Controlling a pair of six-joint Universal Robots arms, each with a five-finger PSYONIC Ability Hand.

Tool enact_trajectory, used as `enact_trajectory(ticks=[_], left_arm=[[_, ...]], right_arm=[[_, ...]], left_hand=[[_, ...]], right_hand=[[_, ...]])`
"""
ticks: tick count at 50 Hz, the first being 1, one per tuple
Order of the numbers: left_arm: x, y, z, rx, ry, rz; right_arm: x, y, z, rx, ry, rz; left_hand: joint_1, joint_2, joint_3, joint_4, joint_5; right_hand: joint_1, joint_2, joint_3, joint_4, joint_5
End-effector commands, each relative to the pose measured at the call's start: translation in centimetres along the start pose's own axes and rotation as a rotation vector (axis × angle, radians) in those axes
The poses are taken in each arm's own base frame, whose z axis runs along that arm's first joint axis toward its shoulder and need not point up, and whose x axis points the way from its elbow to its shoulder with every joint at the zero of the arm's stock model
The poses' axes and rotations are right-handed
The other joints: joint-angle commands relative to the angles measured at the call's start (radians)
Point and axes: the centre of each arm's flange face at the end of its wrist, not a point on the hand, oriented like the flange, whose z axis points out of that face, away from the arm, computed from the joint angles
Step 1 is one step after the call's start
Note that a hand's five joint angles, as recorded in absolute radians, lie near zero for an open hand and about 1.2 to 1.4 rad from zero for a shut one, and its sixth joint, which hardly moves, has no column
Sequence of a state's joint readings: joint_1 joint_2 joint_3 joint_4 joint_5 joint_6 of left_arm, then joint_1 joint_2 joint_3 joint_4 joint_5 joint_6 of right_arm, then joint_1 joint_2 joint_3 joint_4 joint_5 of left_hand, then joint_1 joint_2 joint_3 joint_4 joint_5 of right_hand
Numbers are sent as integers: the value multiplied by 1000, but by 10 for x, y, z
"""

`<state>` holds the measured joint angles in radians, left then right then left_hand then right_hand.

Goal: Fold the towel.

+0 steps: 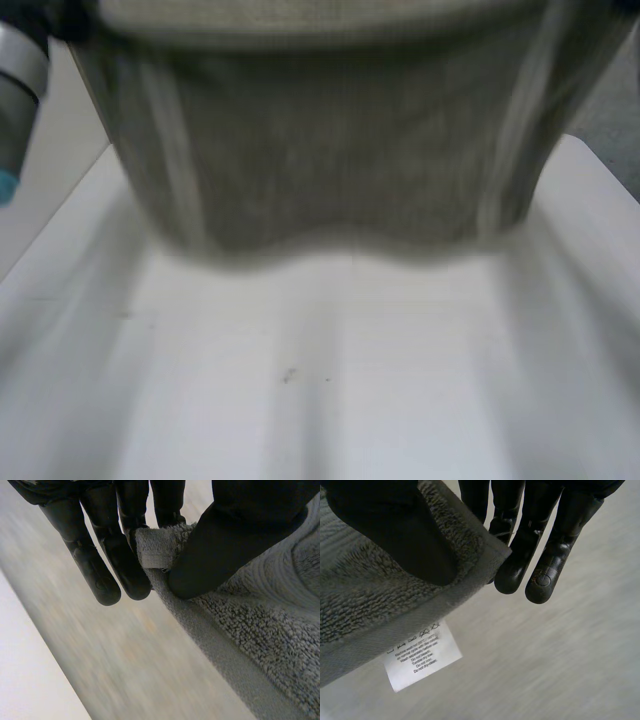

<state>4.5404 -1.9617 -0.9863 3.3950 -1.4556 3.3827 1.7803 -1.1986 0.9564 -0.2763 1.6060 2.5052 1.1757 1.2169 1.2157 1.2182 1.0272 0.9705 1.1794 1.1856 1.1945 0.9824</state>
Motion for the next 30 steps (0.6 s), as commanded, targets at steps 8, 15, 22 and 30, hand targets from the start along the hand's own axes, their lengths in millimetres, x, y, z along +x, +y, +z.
enact_trajectory(ticks=[8,15,22,30], left_arm=[[0,14,-28,-11,-36,-172],[27,95,-75,-228,8,-194],[53,157,-126,-390,91,-215],[57,172,-173,-551,127,-222]], right_arm=[[-15,21,-33,-23,-61,121],[-55,79,-88,-211,-268,130],[-85,129,-140,-384,-445,164],[-84,147,-183,-545,-571,175]], left_hand=[[221,179,181,178,195],[221,179,181,178,195],[221,179,181,178,195],[221,179,181,178,195]], right_hand=[[426,217,211,202,239],[426,217,211,202,239],[426,217,211,202,239],[426,217,211,202,239]])
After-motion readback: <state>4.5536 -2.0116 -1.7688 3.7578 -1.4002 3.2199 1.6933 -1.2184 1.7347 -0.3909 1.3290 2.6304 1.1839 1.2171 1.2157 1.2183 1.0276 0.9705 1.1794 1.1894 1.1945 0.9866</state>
